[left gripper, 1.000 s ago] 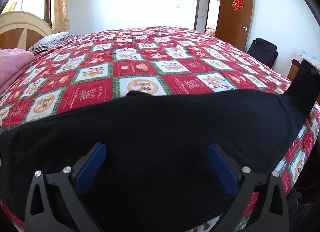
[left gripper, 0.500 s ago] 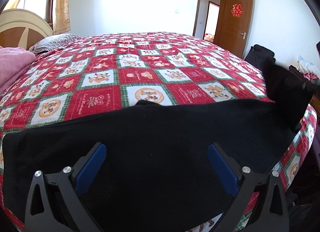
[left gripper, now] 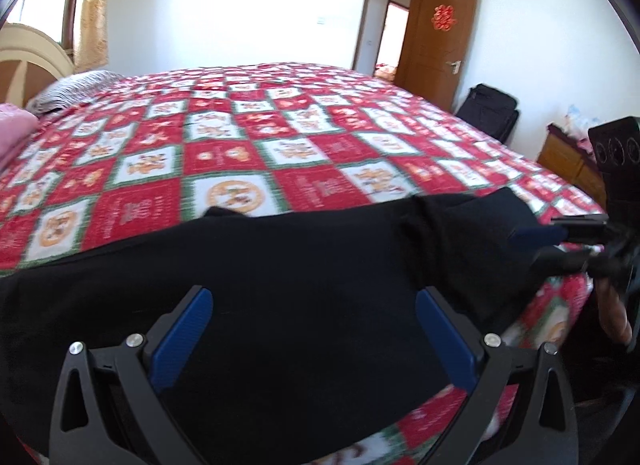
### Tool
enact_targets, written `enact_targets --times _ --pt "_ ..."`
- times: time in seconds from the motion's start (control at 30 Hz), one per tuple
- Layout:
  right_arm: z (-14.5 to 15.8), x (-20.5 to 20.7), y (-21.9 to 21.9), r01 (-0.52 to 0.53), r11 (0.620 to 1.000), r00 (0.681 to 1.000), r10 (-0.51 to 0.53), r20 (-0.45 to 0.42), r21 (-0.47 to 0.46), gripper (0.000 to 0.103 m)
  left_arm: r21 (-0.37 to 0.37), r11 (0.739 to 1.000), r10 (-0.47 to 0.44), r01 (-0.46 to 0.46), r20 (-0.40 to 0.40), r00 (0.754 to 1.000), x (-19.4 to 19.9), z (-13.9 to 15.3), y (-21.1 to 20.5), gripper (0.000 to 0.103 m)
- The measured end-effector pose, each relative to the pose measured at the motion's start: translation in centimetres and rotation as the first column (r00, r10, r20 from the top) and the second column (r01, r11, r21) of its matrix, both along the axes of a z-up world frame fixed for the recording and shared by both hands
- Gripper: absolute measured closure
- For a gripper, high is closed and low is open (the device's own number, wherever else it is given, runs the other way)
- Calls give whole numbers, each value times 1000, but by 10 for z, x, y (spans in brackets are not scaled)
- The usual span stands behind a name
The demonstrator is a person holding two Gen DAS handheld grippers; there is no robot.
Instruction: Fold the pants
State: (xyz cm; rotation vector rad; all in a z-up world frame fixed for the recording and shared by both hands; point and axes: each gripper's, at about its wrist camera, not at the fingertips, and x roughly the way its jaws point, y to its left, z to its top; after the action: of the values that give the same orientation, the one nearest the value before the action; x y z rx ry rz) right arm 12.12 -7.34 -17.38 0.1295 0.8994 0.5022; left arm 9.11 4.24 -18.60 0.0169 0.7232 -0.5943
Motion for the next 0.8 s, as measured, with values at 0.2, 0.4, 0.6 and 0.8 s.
enact_targets --times 0.2,0.4,0.6,0.8 --pt "26 -32 -81 194 979 974 -200 102 67 43 -51 992 -118 115 -62 991 4 1 -36 3" --pt "-2 -26 -131 380 914 922 -387 25 143 43 -52 981 -195 189 -159 968 20 -8 -80 27" --pt "-12 -22 -115 360 930 930 -364 42 77 43 -57 981 -195 188 -182 964 22 -10 -98 35" --pt "-18 -28 -115 366 927 927 -371 48 86 43 -51 982 -187 180 -190 964 22 -10 -95 85"
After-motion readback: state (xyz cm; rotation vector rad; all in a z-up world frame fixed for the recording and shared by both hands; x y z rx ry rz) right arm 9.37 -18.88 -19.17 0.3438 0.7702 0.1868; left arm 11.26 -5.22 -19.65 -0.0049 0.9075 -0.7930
